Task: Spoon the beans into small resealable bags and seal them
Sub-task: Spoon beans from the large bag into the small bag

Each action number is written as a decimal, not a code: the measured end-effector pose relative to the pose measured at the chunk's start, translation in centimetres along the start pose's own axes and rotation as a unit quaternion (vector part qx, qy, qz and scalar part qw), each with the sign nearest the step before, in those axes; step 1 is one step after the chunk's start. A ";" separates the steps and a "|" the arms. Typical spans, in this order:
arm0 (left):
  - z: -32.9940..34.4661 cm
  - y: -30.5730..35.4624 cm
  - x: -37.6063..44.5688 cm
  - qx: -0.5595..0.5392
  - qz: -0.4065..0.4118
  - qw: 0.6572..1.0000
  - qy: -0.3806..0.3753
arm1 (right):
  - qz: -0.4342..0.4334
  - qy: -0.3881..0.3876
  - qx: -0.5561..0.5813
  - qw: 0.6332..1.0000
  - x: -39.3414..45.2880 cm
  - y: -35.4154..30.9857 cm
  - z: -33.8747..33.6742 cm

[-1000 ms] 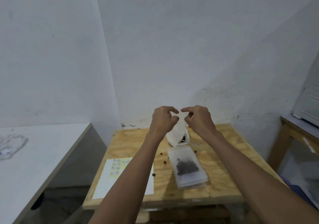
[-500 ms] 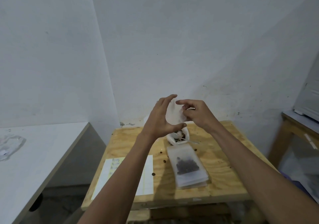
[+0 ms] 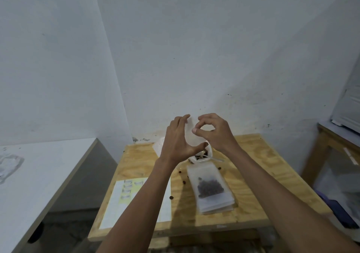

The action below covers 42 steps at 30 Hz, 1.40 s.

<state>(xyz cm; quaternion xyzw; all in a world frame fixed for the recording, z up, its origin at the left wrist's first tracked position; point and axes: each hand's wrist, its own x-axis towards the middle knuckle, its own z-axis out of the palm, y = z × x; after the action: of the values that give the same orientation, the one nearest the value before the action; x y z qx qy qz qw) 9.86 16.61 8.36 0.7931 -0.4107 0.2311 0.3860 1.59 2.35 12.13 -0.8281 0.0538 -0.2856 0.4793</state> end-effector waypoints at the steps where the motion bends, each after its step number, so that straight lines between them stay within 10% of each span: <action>1: 0.1 -0.1 -0.2 -0.003 -0.004 1.000 0.003 | 0.007 -0.001 0.014 1.000 0.0 0.0 0.1; 9: 0.6 -2.5 -1.7 0.013 -0.039 0.999 0.001 | 0.056 0.057 0.008 0.997 0.3 3.5 -0.2; 14: 1.1 -4.1 -2.6 -0.019 -0.091 0.995 -0.037 | 0.197 -0.029 -0.219 0.955 0.5 8.5 0.3; 23: 3.9 -6.5 -0.8 -0.179 -0.245 0.951 -0.065 | 0.216 -0.114 -0.288 0.926 1.8 11.0 2.9; 42: 7.4 -6.6 -0.2 -0.069 -0.138 0.971 -0.186 | 0.191 -0.047 -0.357 0.913 2.0 12.2 1.1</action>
<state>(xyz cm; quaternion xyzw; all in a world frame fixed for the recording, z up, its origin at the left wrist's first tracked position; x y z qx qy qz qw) 15.60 13.21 1.04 0.8426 -0.3770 -0.0042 0.3846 6.07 -4.11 2.48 -0.9305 0.2866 -0.1110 0.1994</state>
